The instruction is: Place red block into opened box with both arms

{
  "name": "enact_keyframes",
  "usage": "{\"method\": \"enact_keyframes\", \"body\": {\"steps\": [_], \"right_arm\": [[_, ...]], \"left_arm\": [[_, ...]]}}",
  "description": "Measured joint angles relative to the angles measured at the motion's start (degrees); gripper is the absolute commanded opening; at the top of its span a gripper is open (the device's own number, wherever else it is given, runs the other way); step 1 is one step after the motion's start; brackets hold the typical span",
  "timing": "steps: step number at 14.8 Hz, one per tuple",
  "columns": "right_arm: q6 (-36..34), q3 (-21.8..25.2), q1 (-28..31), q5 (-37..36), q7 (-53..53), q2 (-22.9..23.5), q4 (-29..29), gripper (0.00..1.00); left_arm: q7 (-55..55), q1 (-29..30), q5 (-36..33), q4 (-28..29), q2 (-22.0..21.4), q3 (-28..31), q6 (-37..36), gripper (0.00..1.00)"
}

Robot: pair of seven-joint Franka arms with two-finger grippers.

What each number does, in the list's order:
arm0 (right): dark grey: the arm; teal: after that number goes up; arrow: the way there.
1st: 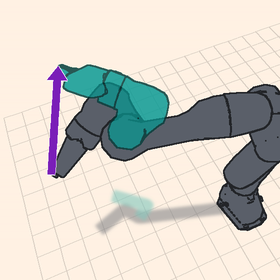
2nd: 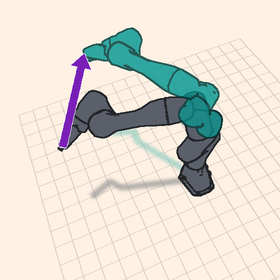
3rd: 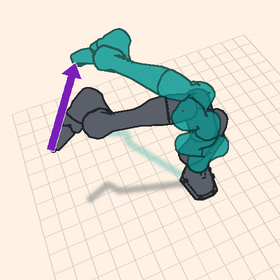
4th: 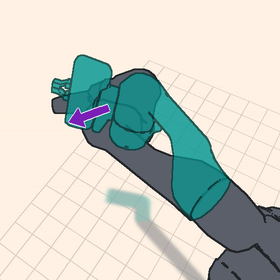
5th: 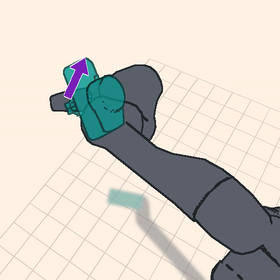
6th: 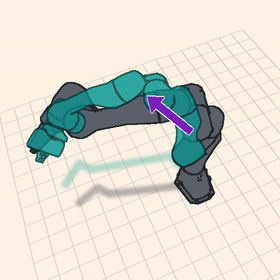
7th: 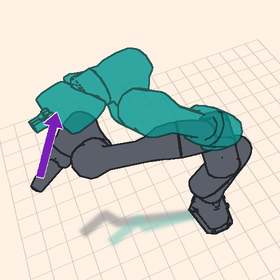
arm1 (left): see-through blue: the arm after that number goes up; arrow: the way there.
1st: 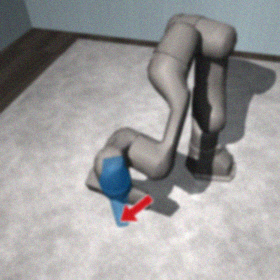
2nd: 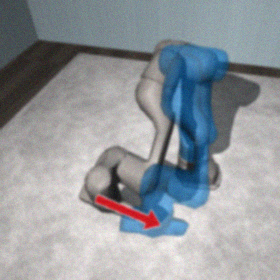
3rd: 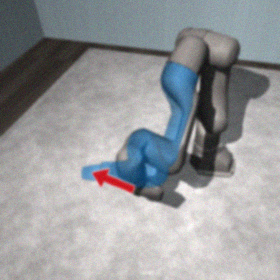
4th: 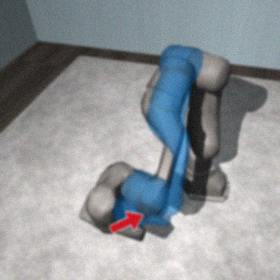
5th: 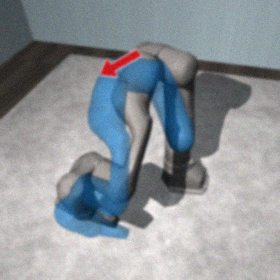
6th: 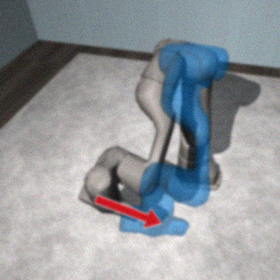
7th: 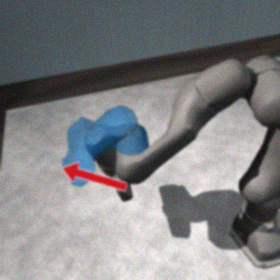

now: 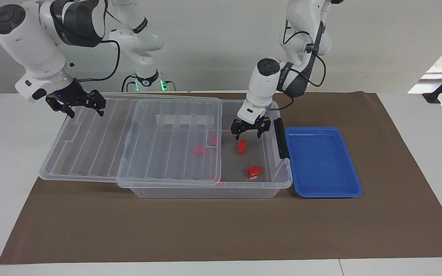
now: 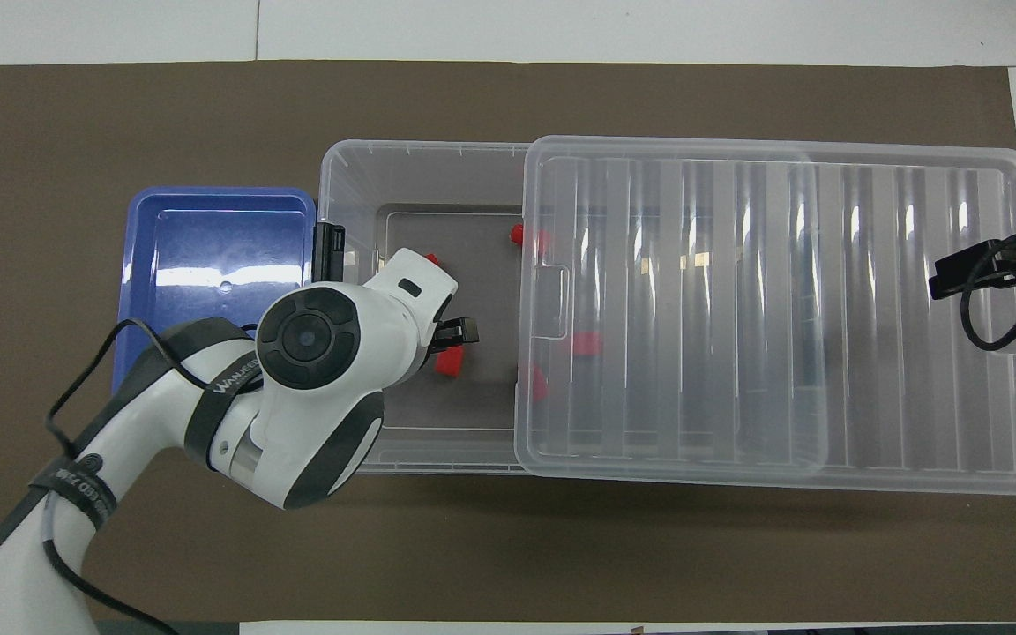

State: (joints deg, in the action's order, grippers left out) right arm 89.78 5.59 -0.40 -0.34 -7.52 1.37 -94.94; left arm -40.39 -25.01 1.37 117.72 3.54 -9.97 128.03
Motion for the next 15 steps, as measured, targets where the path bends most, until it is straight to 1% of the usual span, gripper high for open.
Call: {"method": "enact_keyframes", "body": {"steps": [2, 5, 7, 9, 10, 11, 12, 13, 15], "right_arm": [[-0.7, 0.0, 0.1, 0.0, 0.6, 0.0, 0.0, 1.0], [-0.4, 0.0, 0.3, 0.0, 1.2, 0.0, 0.0, 1.0], [0.7, 0.0, 0.4, -1.0, 1.2, 0.0, 0.0, 1.0], [1.4, 0.1, 0.7, -2.2, 1.2, 0.1, 0.0, 1.0], [1.6, 0.2, 1.2, -3.0, 0.1, 0.1, 0.0, 0.97], [2.6, 0.2, 2.2, -4.1, -2.7, 0.1, 0.0, 0.83], [4.0, 0.3, 3.9, -4.8, -6.2, 0.2, 0.0, 0.61], [5.3, 0.4, 6.1, -5.1, -9.4, 0.3, 0.0, 0.3], [7.3, 0.7, 11.3, -5.2, -15.7, 0.7, -0.3, 0.0]], "left_arm": [[2.3, 3.4, 0.0, -2.0, -3.6, 0.2, -4.3, 1.0], [8.6, 8.7, 0.0, -4.4, -8.4, 0.5, -11.4, 1.0], [13.5, 12.1, 0.0, -7.7, -9.7, 0.6, -17.3, 1.0], [17.9, 15.2, 0.0, -11.2, -9.7, 0.7, -21.7, 1.0], [20.2, 16.6, 0.0, -12.7, -9.6, 0.8, -23.4, 1.0], [22.2, 17.8, 0.0, -14.1, -9.5, 0.8, -25.1, 1.0], [24.0, 18.8, 0.0, -15.6, -9.1, 0.8, -26.7, 1.0], [25.3, 19.6, 0.0, -17.3, -8.5, 0.8, -28.2, 1.0], [27.4, 21.2, 0.0, -20.6, -7.0, 0.8, -31.1, 1.0]]}}
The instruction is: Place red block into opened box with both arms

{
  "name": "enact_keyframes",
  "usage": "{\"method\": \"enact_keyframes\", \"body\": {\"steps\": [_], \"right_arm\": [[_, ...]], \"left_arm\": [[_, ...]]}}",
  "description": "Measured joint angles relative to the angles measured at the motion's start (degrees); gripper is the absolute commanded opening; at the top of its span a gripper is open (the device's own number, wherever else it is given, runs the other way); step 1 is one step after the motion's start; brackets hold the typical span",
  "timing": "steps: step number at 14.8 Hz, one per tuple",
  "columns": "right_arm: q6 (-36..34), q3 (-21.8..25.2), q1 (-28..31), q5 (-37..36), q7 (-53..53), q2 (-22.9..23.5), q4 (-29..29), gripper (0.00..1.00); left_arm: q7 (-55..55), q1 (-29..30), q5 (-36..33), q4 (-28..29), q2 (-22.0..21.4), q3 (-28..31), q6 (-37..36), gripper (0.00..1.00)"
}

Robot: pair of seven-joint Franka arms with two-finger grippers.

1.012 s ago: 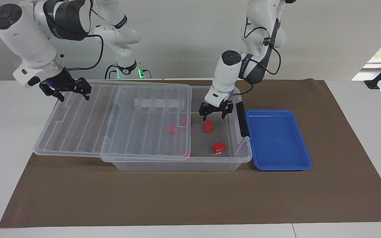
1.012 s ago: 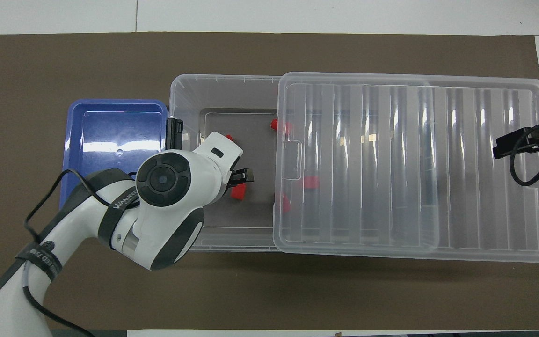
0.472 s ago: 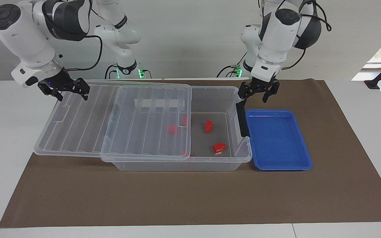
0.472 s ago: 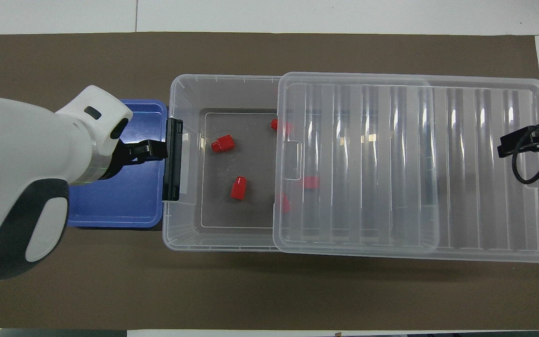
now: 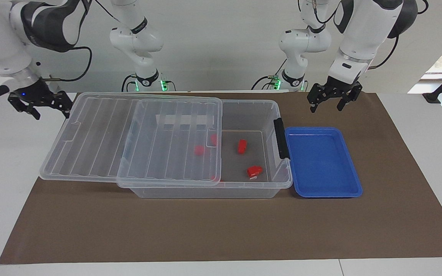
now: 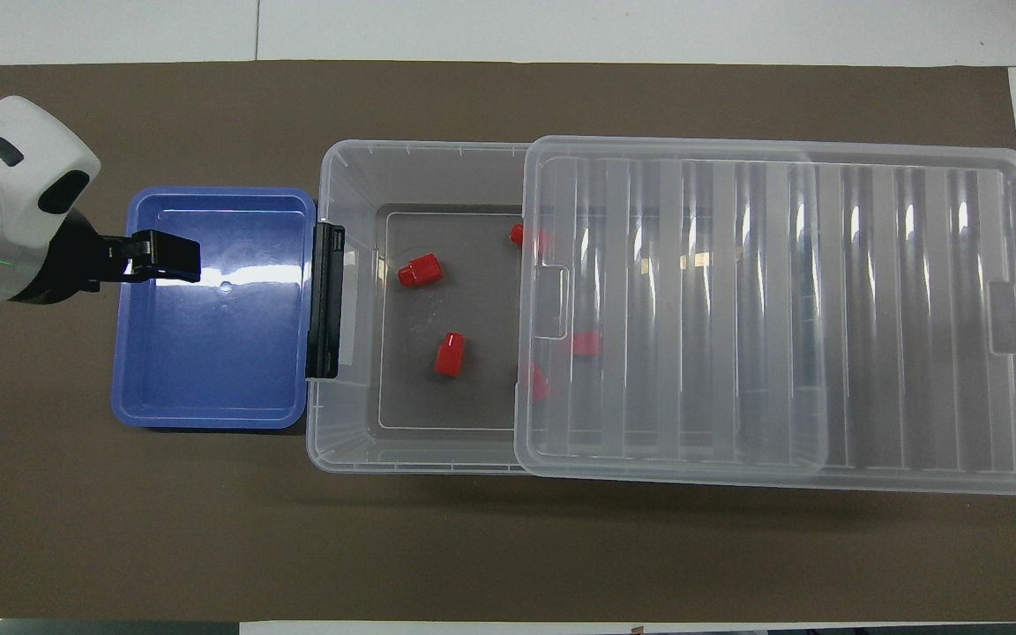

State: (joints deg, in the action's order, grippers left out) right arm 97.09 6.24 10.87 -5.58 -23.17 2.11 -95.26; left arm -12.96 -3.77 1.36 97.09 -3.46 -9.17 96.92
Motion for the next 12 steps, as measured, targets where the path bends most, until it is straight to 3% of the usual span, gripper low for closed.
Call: {"method": "enact_keyframes", "body": {"steps": [5, 12], "right_arm": [[6.0, 0.3, 8.2, 1.1, -11.2, 2.9, -2.3, 0.0], [9.4, -0.6, 8.1, 2.3, -6.3, 4.0, -6.8, 0.0]], "left_arm": [[5.4, 2.9, 0.0, -2.8, 2.2, 0.0, -2.9, 1.0], [6.7, 3.3, 0.0, -2.8, 2.2, -0.1, -3.4, 1.0]]}}
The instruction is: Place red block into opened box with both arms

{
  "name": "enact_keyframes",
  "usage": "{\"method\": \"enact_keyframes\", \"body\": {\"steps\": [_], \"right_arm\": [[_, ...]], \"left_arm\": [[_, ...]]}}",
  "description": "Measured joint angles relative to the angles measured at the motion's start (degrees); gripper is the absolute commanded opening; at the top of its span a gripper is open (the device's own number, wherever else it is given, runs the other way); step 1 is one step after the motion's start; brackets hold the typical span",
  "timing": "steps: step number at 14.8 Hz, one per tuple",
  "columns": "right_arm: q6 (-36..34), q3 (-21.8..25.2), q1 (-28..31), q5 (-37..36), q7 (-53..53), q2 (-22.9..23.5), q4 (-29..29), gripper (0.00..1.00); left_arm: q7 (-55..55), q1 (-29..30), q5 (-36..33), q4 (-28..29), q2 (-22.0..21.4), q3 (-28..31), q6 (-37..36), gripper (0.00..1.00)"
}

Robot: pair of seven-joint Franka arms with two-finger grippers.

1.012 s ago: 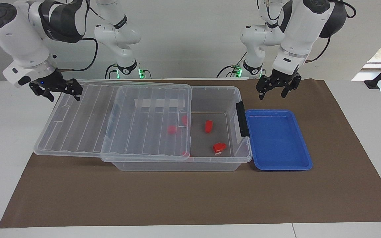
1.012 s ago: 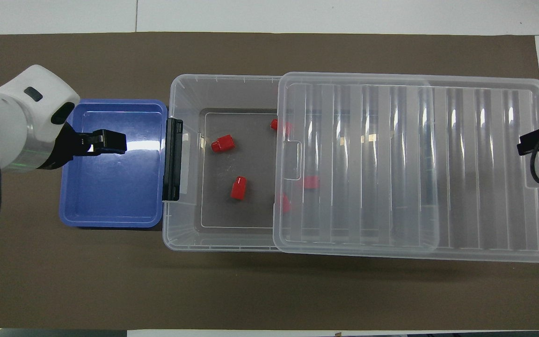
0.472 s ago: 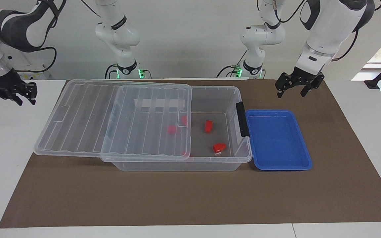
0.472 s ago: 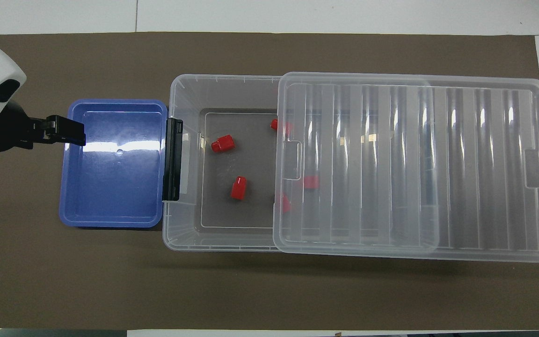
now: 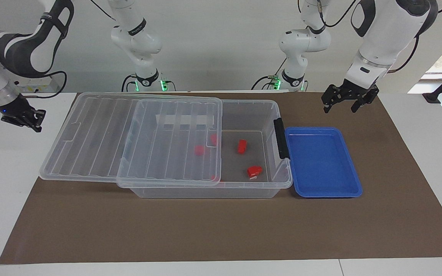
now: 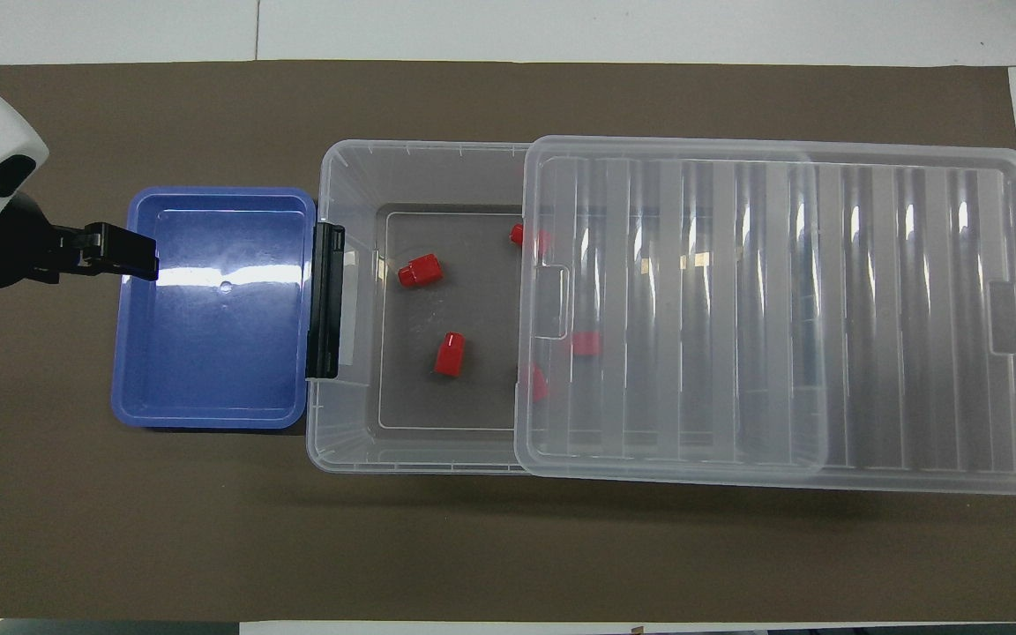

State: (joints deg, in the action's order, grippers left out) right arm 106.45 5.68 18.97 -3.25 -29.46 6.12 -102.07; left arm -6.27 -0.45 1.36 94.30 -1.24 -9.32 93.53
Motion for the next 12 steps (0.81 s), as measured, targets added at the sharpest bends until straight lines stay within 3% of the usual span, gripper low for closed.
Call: {"method": "enact_keyframes", "body": {"steps": [12], "right_arm": [[0.3, -0.3, -6.6, 1.5, 7.4, -0.6, -3.0, 0.0]], "left_arm": [[0.4, -2.1, 0.0, -0.1, 0.0, 4.6, -0.1, 1.0]]}}
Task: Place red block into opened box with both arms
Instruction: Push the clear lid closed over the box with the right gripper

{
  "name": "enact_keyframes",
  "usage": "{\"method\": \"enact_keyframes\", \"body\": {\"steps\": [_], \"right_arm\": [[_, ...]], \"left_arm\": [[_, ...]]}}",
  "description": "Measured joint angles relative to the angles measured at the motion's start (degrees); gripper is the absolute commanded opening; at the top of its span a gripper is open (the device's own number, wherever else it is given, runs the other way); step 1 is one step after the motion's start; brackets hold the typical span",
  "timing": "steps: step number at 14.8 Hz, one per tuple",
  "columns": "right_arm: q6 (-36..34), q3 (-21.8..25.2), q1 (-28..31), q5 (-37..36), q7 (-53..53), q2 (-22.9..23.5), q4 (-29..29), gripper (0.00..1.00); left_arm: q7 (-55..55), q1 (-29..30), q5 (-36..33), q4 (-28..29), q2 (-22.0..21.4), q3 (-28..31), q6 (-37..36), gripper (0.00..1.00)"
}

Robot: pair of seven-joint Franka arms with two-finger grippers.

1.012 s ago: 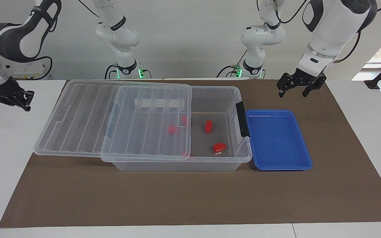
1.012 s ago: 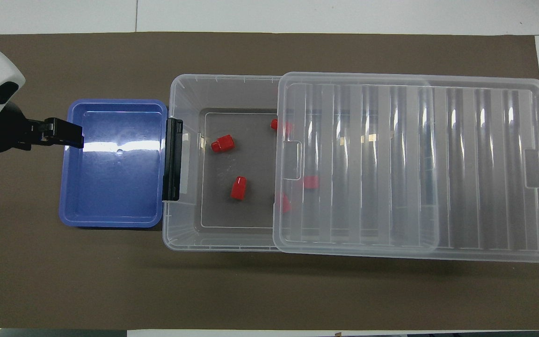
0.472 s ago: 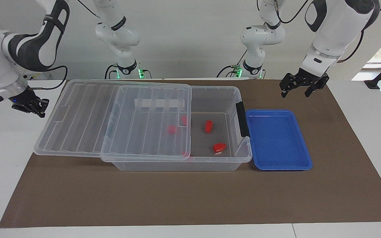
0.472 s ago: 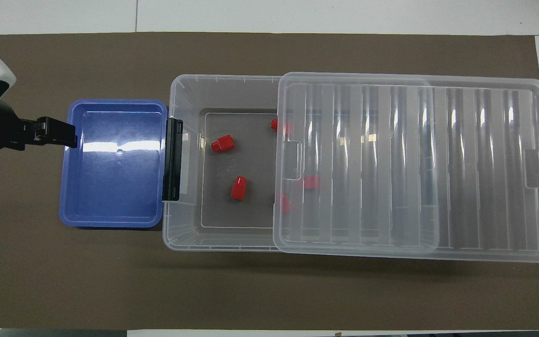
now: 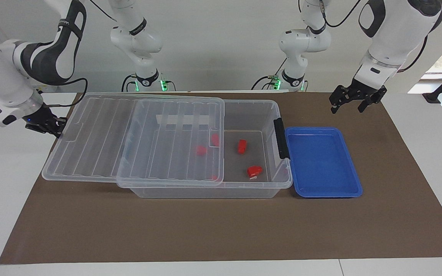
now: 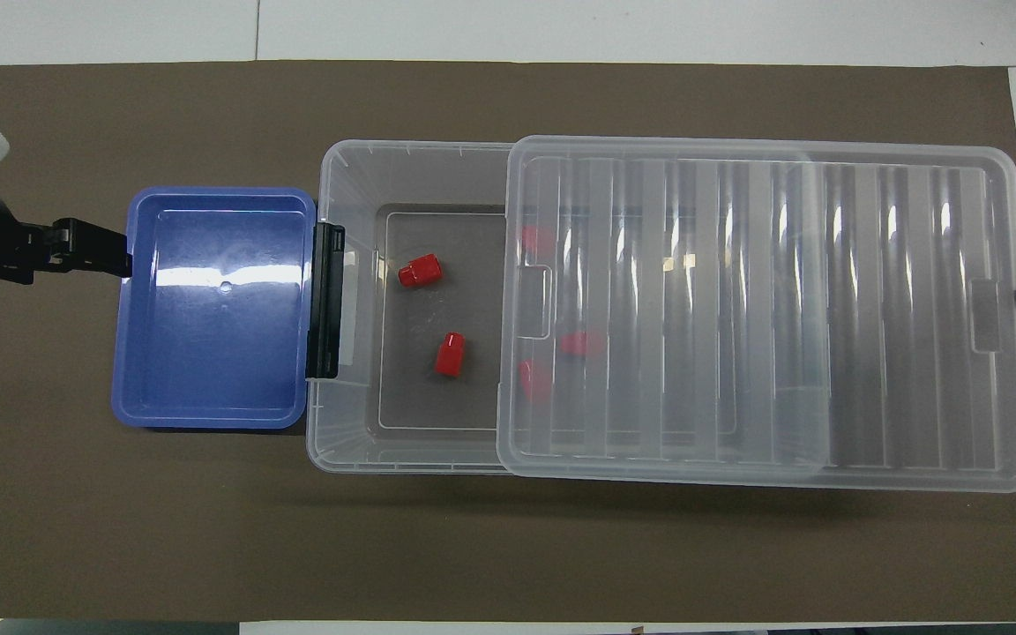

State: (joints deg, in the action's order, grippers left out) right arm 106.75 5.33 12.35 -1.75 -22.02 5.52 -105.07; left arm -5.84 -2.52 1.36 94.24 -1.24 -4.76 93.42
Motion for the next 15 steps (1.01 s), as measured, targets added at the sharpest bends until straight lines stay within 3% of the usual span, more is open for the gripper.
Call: {"method": "enact_keyframes", "body": {"steps": [10, 15], "right_arm": [[0.3, -0.6, -6.2, 0.8, 8.2, -0.4, -0.9, 0.0], [3.8, -0.9, -8.1, 2.4, 10.7, -1.4, -3.9, 0.0]], "left_arm": [[0.0, -0.1, 0.0, 0.0, 0.0, 0.3, -0.1, 1.0], [0.0, -0.1, 0.0, 0.0, 0.0, 0.3, -0.1, 1.0]]}}
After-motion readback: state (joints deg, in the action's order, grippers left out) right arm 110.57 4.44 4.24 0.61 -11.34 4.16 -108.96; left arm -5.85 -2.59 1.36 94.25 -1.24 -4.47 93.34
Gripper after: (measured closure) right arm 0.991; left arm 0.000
